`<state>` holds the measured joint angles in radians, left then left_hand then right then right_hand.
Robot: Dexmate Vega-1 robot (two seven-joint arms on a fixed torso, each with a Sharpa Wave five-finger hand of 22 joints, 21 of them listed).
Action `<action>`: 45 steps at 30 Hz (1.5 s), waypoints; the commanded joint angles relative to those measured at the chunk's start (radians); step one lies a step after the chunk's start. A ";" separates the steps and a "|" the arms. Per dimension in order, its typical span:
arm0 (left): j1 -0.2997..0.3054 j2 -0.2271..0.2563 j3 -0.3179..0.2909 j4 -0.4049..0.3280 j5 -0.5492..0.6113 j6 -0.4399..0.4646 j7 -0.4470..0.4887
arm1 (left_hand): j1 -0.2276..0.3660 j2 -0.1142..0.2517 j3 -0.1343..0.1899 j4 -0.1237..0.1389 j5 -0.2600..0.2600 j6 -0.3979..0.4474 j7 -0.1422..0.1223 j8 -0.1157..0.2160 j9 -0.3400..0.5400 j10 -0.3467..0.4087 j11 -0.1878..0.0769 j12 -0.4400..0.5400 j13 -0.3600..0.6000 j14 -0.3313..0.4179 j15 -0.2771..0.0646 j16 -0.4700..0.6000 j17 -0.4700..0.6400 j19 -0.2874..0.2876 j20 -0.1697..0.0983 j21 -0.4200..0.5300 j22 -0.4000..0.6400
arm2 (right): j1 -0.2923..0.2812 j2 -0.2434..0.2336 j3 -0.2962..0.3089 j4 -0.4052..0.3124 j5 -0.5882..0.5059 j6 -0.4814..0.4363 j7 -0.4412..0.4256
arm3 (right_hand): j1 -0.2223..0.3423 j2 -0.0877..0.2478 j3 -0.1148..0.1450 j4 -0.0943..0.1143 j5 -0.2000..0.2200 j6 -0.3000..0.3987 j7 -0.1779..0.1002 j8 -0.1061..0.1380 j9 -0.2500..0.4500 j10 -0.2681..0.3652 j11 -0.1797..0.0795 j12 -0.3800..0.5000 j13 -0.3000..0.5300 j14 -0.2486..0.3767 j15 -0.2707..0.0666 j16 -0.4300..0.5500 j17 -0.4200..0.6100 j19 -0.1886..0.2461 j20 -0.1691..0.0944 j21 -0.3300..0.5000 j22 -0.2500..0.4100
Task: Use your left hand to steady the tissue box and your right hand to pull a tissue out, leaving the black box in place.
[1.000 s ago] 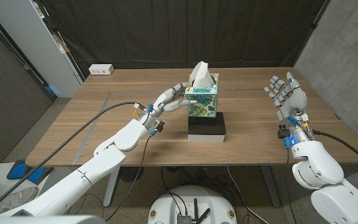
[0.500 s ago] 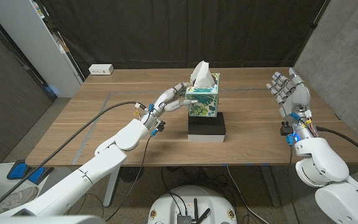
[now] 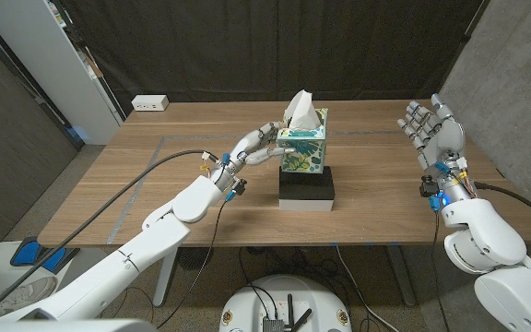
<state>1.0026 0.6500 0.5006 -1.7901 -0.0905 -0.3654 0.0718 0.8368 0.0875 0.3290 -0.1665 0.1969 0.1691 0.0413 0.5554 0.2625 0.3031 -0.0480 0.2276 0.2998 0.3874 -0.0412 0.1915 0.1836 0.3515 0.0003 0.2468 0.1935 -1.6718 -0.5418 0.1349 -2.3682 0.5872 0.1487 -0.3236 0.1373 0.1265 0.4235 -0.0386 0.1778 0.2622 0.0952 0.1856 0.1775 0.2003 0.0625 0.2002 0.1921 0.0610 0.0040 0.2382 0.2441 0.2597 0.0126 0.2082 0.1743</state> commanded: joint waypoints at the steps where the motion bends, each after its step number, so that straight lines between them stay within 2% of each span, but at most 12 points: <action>1: -0.006 -0.003 0.002 0.007 -0.001 -0.003 -0.002 | 0.001 0.013 0.006 0.002 0.004 -0.004 0.000 0.005 0.004 0.000 0.003 -0.004 0.002 -0.004 -0.045 0.002 0.003 -0.002 -0.004 -0.005 0.003 | -0.014 -0.024 0.037 -0.031 -0.039 -0.059 0.007 | 0.008 0.034 0.007 0.000 0.002 -0.020 0.007 -0.002 0.002 -0.021 -0.003 -0.009 0.002 -0.033 -0.001 -0.010 0.002 -0.019 -0.005 -0.011 0.002; 4: -0.007 -0.003 0.002 0.009 -0.003 -0.004 -0.003 | 0.000 0.014 0.006 0.003 0.004 -0.004 0.000 0.005 0.004 -0.001 0.003 -0.005 0.002 -0.004 -0.045 0.002 0.003 -0.002 -0.004 -0.005 0.003 | -0.020 -0.045 0.058 -0.041 -0.051 -0.082 0.029 | 0.011 0.032 0.009 -0.003 0.001 -0.048 0.001 -0.009 0.002 -0.047 -0.009 -0.016 0.001 -0.054 -0.009 -0.019 0.000 -0.036 -0.008 -0.016 0.002; 8: -0.008 -0.003 0.002 0.013 -0.005 -0.008 -0.004 | -0.002 0.014 0.007 0.003 0.004 -0.004 0.000 0.006 0.004 -0.001 0.002 -0.005 0.002 -0.004 -0.046 0.002 0.003 -0.002 -0.004 -0.005 0.003 | -0.022 -0.062 0.074 -0.048 -0.099 -0.096 0.044 | 0.013 0.036 0.011 -0.003 0.002 -0.051 -0.004 -0.008 0.002 -0.049 -0.012 -0.015 0.001 -0.057 -0.012 -0.020 0.000 -0.039 -0.011 -0.016 0.002; 14: -0.009 -0.004 0.002 0.018 -0.008 -0.012 -0.006 | -0.003 0.014 0.008 0.003 0.004 -0.004 0.000 0.007 0.004 -0.001 0.004 -0.005 0.003 -0.004 -0.044 0.002 0.003 -0.002 -0.004 -0.005 0.003 | -0.025 -0.058 0.073 -0.062 -0.226 -0.097 0.025 | 0.015 0.038 0.014 -0.004 0.002 -0.048 -0.008 -0.005 0.001 -0.047 -0.014 -0.013 0.001 -0.054 -0.013 -0.018 0.000 -0.037 -0.016 -0.015 0.002; 18: -0.009 -0.004 0.002 0.018 -0.009 -0.014 -0.008 | -0.005 0.014 0.009 0.004 0.004 -0.003 0.000 0.007 0.004 -0.001 0.002 -0.005 0.003 -0.005 -0.045 0.002 0.003 -0.002 -0.004 -0.005 0.003 | -0.036 -0.066 0.083 -0.087 -0.316 -0.131 0.017 | 0.017 0.038 0.015 -0.005 0.002 -0.046 -0.008 -0.004 0.001 -0.043 -0.014 -0.011 0.000 -0.052 -0.014 -0.018 -0.001 -0.035 -0.015 -0.014 0.002; 21: -0.009 -0.004 0.002 0.019 -0.009 -0.014 -0.008 | -0.006 0.014 0.010 0.004 0.004 -0.004 0.000 0.008 0.003 -0.002 0.003 -0.006 0.003 -0.004 -0.045 0.003 0.003 -0.003 -0.004 -0.005 0.003 | -0.040 -0.066 0.088 -0.099 -0.352 -0.149 0.028 | 0.020 0.025 0.013 -0.012 0.001 -0.048 -0.005 -0.003 0.001 -0.044 -0.012 -0.011 0.000 -0.051 -0.009 -0.019 -0.004 -0.035 -0.010 -0.013 0.001; 27: -0.012 -0.005 0.003 0.022 -0.014 -0.019 -0.014 | -0.008 0.013 0.012 0.004 0.003 -0.005 -0.001 0.008 0.003 -0.001 0.001 -0.006 0.004 -0.004 -0.045 0.003 0.003 -0.003 -0.004 -0.006 0.003 | -0.042 -0.050 0.074 -0.125 -0.463 -0.189 0.003 | 0.023 0.016 0.012 -0.020 0.001 -0.050 -0.009 -0.003 0.001 -0.044 -0.018 -0.010 0.000 -0.050 -0.015 -0.020 -0.007 -0.037 -0.009 -0.014 0.001; 32: -0.013 -0.006 0.005 0.024 -0.013 -0.018 -0.014 | -0.009 0.013 0.013 0.004 0.003 -0.005 -0.001 0.009 0.003 -0.002 0.003 -0.006 0.004 -0.005 -0.046 0.002 0.003 -0.002 -0.005 -0.005 0.003 | -0.040 -0.040 0.049 -0.136 -0.594 -0.206 -0.033 | 0.026 0.029 0.017 -0.019 0.002 -0.045 -0.020 0.000 0.001 -0.039 -0.026 -0.007 0.000 -0.046 -0.027 -0.018 -0.008 -0.036 -0.022 -0.013 0.001; 38: -0.014 -0.006 0.005 0.025 -0.016 -0.020 -0.017 | -0.010 0.013 0.014 0.004 0.003 -0.004 0.000 0.010 0.003 -0.001 0.001 -0.006 0.005 -0.004 -0.044 0.002 0.003 -0.003 -0.004 -0.006 0.003 | -0.033 -0.035 0.012 -0.145 -0.756 -0.237 -0.068 | 0.027 0.056 0.029 -0.007 0.003 -0.034 -0.035 0.005 0.001 -0.032 -0.040 -0.004 -0.001 -0.041 -0.053 -0.014 -0.005 -0.037 -0.047 -0.012 0.001; 44: -0.014 -0.007 0.005 0.025 -0.016 -0.017 -0.016 | -0.012 0.013 0.015 0.004 0.003 -0.005 0.000 0.010 0.003 -0.001 0.003 -0.006 0.005 -0.005 -0.044 0.002 0.003 -0.003 -0.005 -0.006 0.003 | -0.020 -0.024 -0.022 -0.140 -0.887 -0.246 -0.099 | 0.035 0.078 0.053 0.011 0.005 -0.017 -0.052 0.009 0.001 -0.017 -0.060 0.001 -0.001 -0.034 -0.074 -0.008 -0.002 -0.031 -0.068 -0.009 0.001; 45: -0.015 -0.007 0.005 0.026 -0.018 -0.018 -0.017 | -0.012 0.013 0.016 0.004 0.003 -0.004 0.000 0.010 0.003 -0.001 0.005 -0.006 0.005 -0.005 -0.044 0.002 0.003 -0.002 -0.005 -0.005 0.003 | -0.017 -0.021 -0.030 -0.142 -0.912 -0.258 -0.106 | 0.055 0.081 0.076 0.008 0.009 -0.011 -0.057 0.010 0.001 -0.009 -0.066 0.002 -0.001 -0.028 -0.083 -0.007 -0.005 -0.027 -0.076 -0.007 0.001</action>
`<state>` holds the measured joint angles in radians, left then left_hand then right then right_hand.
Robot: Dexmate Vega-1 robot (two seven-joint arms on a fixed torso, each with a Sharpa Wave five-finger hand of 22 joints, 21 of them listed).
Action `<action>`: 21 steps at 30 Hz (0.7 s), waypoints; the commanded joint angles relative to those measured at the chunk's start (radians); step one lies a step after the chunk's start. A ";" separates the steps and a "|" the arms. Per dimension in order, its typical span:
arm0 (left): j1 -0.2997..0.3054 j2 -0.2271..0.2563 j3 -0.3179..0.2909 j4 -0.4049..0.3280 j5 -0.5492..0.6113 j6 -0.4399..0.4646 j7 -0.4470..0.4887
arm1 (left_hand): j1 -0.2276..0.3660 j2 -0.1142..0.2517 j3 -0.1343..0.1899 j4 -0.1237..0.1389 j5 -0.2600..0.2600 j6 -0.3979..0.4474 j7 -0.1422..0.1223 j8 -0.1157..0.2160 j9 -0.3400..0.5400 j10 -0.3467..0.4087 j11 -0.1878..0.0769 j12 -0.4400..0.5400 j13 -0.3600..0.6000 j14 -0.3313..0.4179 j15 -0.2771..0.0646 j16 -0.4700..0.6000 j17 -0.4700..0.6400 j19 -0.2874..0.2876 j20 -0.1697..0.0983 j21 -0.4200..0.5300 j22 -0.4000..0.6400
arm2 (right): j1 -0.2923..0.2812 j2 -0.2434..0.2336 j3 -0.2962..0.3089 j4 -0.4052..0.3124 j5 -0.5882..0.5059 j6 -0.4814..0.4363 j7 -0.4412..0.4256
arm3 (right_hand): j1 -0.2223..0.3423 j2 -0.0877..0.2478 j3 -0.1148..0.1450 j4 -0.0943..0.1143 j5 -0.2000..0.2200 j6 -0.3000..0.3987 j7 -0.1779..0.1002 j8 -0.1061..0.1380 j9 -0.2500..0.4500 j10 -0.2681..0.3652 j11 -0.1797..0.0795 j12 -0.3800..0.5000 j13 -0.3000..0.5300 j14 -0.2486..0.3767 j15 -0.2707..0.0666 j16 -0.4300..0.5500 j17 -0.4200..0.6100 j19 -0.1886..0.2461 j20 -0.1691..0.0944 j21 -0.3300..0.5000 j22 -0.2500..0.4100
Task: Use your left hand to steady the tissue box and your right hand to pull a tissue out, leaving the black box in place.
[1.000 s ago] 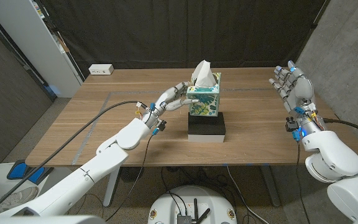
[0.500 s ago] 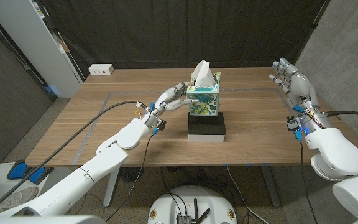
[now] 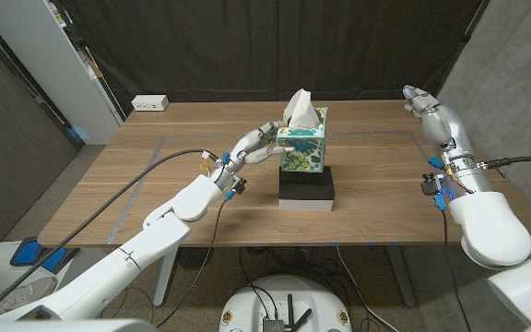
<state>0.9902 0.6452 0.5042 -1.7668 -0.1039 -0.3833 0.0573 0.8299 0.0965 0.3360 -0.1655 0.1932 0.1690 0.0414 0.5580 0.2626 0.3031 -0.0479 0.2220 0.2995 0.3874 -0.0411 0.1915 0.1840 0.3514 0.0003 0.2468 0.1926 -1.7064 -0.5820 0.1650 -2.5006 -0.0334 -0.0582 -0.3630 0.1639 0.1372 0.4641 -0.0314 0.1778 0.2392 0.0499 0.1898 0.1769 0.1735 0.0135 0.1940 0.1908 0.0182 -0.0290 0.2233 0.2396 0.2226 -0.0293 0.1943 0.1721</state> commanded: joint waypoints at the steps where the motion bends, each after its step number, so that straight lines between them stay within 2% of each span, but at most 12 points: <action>1: -0.003 -0.002 0.001 0.003 -0.003 0.001 -0.002 | -0.006 0.004 0.009 0.003 0.007 -0.005 0.000 0.008 0.003 -0.002 0.005 -0.001 0.006 -0.005 -0.045 0.002 0.003 -0.002 -0.005 -0.006 0.004 | 0.020 0.022 -0.068 -0.009 -0.318 -0.057 -0.076 | 0.035 0.070 0.042 0.000 0.010 0.015 -0.014 0.006 0.002 0.020 -0.019 0.009 0.000 0.016 -0.051 0.007 -0.002 0.012 -0.036 0.007 0.003; 6: -0.005 -0.004 0.002 0.005 -0.002 0.004 -0.001 | -0.007 0.005 0.010 0.004 0.007 -0.006 0.000 0.008 0.003 -0.001 0.004 0.000 0.006 -0.005 -0.044 0.002 0.003 -0.003 -0.004 -0.006 0.004 | 0.030 0.034 -0.108 -0.015 -0.440 -0.108 -0.111 | 0.053 0.062 0.057 -0.009 0.012 0.018 -0.015 0.006 0.002 0.025 -0.021 0.009 0.000 0.020 -0.050 0.007 -0.006 0.015 -0.035 0.008 0.003; 8: -0.006 -0.004 0.003 0.006 -0.007 0.004 -0.005 | -0.007 0.005 0.010 0.004 0.007 -0.006 0.000 0.008 0.003 0.000 0.004 0.000 0.006 -0.005 -0.044 0.003 0.003 -0.003 -0.004 -0.006 0.004 | 0.029 0.037 -0.114 -0.019 -0.465 -0.121 -0.112 | 0.092 0.057 0.086 -0.036 0.020 0.021 -0.011 0.005 0.002 0.031 -0.018 0.009 -0.001 0.029 -0.046 0.005 -0.015 0.022 -0.028 0.009 0.002; 11: -0.009 -0.005 0.005 0.008 -0.005 0.004 -0.006 | -0.008 0.004 0.011 0.003 0.007 -0.006 -0.001 0.008 0.003 -0.001 0.004 -0.001 0.006 -0.005 -0.044 0.003 0.003 -0.003 -0.005 -0.006 0.004 | 0.025 0.042 -0.121 -0.021 -0.498 -0.130 -0.120 | 0.117 0.053 0.103 -0.056 0.026 0.022 -0.009 0.004 0.002 0.034 -0.017 0.008 -0.001 0.035 -0.039 0.003 -0.022 0.032 -0.016 0.012 0.002; 21: -0.020 -0.011 0.009 0.019 -0.006 0.003 -0.009 | -0.011 0.005 0.014 0.004 0.006 -0.006 0.000 0.009 0.002 -0.002 0.003 -0.001 0.007 -0.005 -0.044 0.002 0.003 -0.004 -0.004 -0.006 0.004 | 0.026 0.057 -0.157 -0.017 -0.615 -0.155 -0.160 | 0.143 0.033 0.111 -0.085 0.032 0.019 0.000 0.001 0.002 0.036 -0.007 0.006 -0.001 0.038 -0.023 -0.001 -0.030 0.035 0.000 0.011 0.002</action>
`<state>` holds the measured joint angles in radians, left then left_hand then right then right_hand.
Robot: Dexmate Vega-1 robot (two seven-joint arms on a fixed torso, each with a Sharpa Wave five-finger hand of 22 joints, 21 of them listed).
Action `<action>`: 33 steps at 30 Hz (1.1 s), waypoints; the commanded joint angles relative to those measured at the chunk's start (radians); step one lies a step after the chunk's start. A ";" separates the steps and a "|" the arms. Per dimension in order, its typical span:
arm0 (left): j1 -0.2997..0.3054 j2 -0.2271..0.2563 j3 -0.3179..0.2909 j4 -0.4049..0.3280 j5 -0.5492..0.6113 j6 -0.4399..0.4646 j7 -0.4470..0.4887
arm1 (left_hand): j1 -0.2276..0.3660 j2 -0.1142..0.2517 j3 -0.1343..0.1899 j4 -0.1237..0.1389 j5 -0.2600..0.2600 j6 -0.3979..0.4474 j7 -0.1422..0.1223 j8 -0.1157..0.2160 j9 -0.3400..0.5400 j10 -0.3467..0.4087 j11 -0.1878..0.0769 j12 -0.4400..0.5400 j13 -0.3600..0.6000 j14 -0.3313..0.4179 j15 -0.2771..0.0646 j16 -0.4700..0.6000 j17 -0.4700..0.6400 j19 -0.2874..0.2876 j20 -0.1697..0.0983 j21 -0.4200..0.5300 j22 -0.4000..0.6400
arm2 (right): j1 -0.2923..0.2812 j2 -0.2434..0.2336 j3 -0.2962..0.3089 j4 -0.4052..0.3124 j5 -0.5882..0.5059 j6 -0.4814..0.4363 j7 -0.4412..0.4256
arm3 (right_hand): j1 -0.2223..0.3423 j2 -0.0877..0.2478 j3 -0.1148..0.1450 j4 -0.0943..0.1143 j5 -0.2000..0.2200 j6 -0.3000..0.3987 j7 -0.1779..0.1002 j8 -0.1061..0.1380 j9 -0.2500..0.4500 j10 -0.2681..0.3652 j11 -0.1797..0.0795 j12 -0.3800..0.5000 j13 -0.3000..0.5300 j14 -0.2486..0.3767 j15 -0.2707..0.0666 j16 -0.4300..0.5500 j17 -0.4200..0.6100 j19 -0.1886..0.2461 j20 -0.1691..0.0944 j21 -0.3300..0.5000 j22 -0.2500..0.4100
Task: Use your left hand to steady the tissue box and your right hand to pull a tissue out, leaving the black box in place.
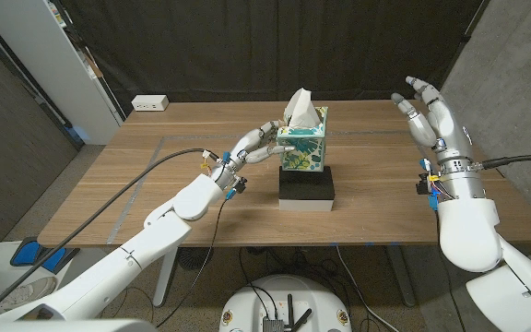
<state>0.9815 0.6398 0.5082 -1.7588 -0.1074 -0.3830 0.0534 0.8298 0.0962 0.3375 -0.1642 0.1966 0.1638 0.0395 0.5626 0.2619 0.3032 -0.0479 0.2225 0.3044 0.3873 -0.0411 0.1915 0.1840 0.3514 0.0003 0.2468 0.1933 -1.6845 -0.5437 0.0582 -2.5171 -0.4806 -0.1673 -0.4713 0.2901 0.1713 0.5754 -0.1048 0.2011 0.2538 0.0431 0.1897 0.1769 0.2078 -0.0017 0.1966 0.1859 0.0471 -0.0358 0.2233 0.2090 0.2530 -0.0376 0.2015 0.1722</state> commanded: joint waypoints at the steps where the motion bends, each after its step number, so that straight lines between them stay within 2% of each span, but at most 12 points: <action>1: -0.013 -0.006 0.006 0.013 -0.004 0.001 -0.007 | -0.011 0.005 0.012 0.002 0.003 -0.001 0.002 0.005 0.003 -0.001 0.003 -0.001 0.002 -0.005 -0.045 0.002 0.003 -0.004 -0.004 -0.006 0.003 | 0.005 0.021 -0.058 -0.001 -0.186 -0.056 -0.056 | 0.018 -0.002 0.000 -0.013 0.009 0.004 0.006 0.001 0.002 0.002 0.008 0.003 0.004 0.010 -0.016 -0.001 0.000 0.005 0.009 0.004 0.002; 2: -0.015 -0.006 0.007 0.015 -0.005 0.000 -0.009 | -0.012 0.005 0.012 0.002 0.003 0.000 0.002 0.005 0.003 -0.002 0.003 -0.002 0.002 -0.005 -0.045 0.003 0.003 -0.003 -0.005 -0.006 0.003 | 0.007 0.023 -0.067 0.000 -0.203 -0.065 -0.062 | 0.018 -0.003 0.000 -0.014 0.009 0.004 0.007 0.001 0.002 0.002 0.007 0.003 0.004 0.010 -0.016 -0.001 0.000 0.005 0.010 0.004 0.002; 5: -0.018 -0.007 0.008 0.019 -0.006 0.000 -0.012 | -0.012 0.005 0.013 0.002 0.003 -0.001 0.002 0.005 0.003 -0.002 0.003 -0.002 0.003 -0.005 -0.045 0.003 0.003 -0.004 -0.005 -0.006 0.003 | 0.006 0.026 -0.075 -0.002 -0.217 -0.075 -0.063 | 0.023 -0.007 -0.003 -0.022 0.010 0.007 0.006 0.001 0.002 0.005 0.004 0.003 0.004 0.025 -0.013 0.004 -0.001 0.032 0.040 0.014 0.004; 8: -0.023 -0.008 0.010 0.023 -0.007 -0.002 -0.015 | -0.013 0.005 0.014 0.002 0.003 -0.002 0.001 0.005 0.003 -0.003 0.004 -0.002 0.003 -0.006 -0.045 0.002 0.003 -0.004 -0.005 -0.006 0.003 | 0.008 0.029 -0.078 0.002 -0.222 -0.070 -0.073 | 0.024 -0.007 -0.005 -0.024 0.011 0.008 0.006 0.002 0.003 0.010 0.004 0.004 0.004 0.030 -0.014 0.006 0.000 0.047 0.046 0.019 0.005; 10: -0.025 -0.009 0.011 0.025 -0.007 -0.003 -0.017 | -0.013 0.005 0.014 0.002 0.003 -0.003 0.001 0.004 0.003 -0.003 0.003 -0.002 0.003 -0.006 -0.044 0.002 0.003 -0.005 -0.005 -0.007 0.003 | 0.010 0.032 -0.083 0.003 -0.226 -0.071 -0.077 | 0.024 -0.008 -0.006 -0.025 0.011 0.010 0.006 0.002 0.003 0.010 0.005 0.003 0.005 0.035 -0.013 0.008 0.000 0.048 0.064 0.019 0.006; 15: -0.028 -0.008 0.011 0.027 -0.007 -0.004 -0.018 | -0.014 0.004 0.015 0.001 0.003 -0.005 0.001 0.004 0.002 -0.003 0.004 -0.002 0.003 -0.006 -0.044 0.002 0.002 -0.005 -0.005 -0.007 0.003 | 0.015 0.035 -0.097 0.006 -0.245 -0.082 -0.084 | 0.024 -0.010 -0.010 -0.027 0.011 0.014 0.004 0.003 0.003 0.014 0.005 0.004 0.005 0.046 -0.007 0.013 0.002 0.047 0.084 0.018 0.007; 26: -0.029 -0.008 0.012 0.030 -0.007 -0.011 -0.020 | -0.016 0.003 0.018 0.000 0.003 -0.005 0.002 0.005 0.002 -0.002 0.003 -0.002 0.004 -0.007 -0.044 0.002 0.002 -0.005 -0.005 -0.007 0.003 | 0.019 0.031 -0.121 0.011 -0.276 -0.084 -0.109 | 0.022 -0.021 -0.019 -0.032 0.012 0.023 -0.009 0.005 0.004 0.019 0.003 0.004 0.007 0.069 0.000 0.023 0.006 0.057 0.111 0.020 0.009; 33: -0.026 -0.008 0.012 0.028 -0.008 -0.010 -0.019 | -0.017 0.003 0.019 0.000 0.003 -0.005 0.001 0.006 0.002 -0.002 0.003 -0.002 0.004 -0.008 -0.044 0.001 0.002 -0.006 -0.005 -0.007 0.003 | 0.018 0.023 -0.127 0.007 -0.285 -0.084 -0.106 | 0.021 -0.025 -0.023 -0.035 0.013 0.028 -0.019 0.007 0.005 0.019 0.002 0.004 0.007 0.072 0.001 0.025 0.008 0.058 0.118 0.019 0.009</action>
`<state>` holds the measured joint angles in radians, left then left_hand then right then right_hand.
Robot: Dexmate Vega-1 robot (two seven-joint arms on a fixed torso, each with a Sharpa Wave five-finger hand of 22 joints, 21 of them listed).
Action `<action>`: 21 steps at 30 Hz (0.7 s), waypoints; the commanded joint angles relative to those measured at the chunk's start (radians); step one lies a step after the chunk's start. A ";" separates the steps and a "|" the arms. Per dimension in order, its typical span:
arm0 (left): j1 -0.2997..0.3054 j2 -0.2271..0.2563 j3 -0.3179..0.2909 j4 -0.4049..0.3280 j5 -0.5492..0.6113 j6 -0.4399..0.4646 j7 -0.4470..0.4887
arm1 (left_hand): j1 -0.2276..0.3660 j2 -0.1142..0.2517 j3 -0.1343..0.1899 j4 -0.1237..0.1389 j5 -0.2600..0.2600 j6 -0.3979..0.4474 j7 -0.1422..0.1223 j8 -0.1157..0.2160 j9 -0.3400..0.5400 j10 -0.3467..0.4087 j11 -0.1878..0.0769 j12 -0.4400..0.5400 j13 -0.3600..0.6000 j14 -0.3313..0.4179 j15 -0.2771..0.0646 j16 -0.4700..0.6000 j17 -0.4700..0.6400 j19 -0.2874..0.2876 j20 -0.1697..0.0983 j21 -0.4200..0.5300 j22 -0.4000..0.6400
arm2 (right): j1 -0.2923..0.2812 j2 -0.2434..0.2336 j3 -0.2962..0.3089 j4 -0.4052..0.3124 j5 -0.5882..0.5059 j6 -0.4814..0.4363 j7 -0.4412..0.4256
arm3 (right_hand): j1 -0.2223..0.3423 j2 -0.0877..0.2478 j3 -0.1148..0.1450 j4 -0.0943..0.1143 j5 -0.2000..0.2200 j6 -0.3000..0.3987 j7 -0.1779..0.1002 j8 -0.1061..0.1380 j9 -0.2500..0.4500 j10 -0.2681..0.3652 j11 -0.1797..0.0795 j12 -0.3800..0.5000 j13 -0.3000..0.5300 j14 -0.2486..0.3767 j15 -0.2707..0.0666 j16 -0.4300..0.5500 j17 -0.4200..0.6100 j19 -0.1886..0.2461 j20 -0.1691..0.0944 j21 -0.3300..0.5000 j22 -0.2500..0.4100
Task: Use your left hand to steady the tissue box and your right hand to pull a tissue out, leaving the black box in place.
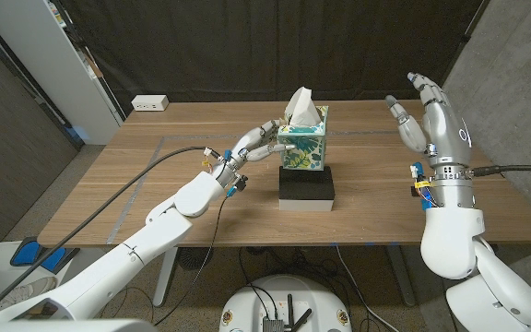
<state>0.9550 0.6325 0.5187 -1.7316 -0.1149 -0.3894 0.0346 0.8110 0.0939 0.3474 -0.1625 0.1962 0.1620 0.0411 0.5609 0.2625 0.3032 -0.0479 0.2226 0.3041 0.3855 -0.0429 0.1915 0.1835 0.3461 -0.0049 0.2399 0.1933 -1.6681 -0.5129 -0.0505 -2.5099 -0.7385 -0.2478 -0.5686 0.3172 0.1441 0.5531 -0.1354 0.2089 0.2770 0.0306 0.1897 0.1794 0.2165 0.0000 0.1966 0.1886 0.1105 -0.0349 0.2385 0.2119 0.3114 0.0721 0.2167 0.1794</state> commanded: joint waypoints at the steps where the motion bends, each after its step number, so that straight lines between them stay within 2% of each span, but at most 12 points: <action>1: 0.002 0.000 0.001 0.000 0.000 -0.004 0.000 | 0.002 0.005 0.010 -0.002 0.003 -0.003 0.000 0.008 0.001 -0.003 0.005 -0.003 0.005 -0.006 -0.042 0.001 0.002 0.000 -0.001 0.000 0.003 | 0.002 -0.010 -0.018 0.000 -0.027 -0.002 -0.007 | -0.006 0.002 -0.001 -0.004 0.005 0.005 -0.007 0.006 0.002 0.010 0.000 0.004 0.005 0.009 0.001 0.009 0.006 0.000 0.008 0.004 0.002; 21: 0.010 -0.001 0.001 -0.001 0.002 -0.009 0.003 | -0.001 0.004 0.014 -0.002 0.003 -0.003 0.000 0.009 0.001 -0.003 0.004 -0.003 0.006 -0.006 -0.041 0.001 0.002 0.000 0.000 0.000 0.003 | 0.016 -0.032 -0.037 -0.006 -0.028 0.003 0.019 | -0.008 -0.004 -0.008 -0.008 0.008 0.008 -0.007 0.006 0.003 0.013 -0.004 0.004 0.006 0.007 -0.001 0.010 0.010 0.000 0.009 0.003 0.003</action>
<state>0.9606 0.6324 0.5194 -1.7330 -0.1136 -0.3944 0.0365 0.8086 0.0910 0.3526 -0.1651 0.1932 0.1620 0.0411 0.5662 0.2595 0.3032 -0.0479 0.2226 0.3069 0.3855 -0.0429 0.1915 0.1834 0.3462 -0.0049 0.2400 0.1930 -1.6574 -0.5355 -0.0795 -2.5113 -0.7694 -0.2504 -0.5635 0.3149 0.1464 0.5461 -0.1423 0.2089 0.2824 0.0251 0.1897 0.1793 0.2219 -0.0055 0.1966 0.1885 0.1150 -0.0394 0.2465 0.2164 0.3060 0.0772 0.2167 0.1793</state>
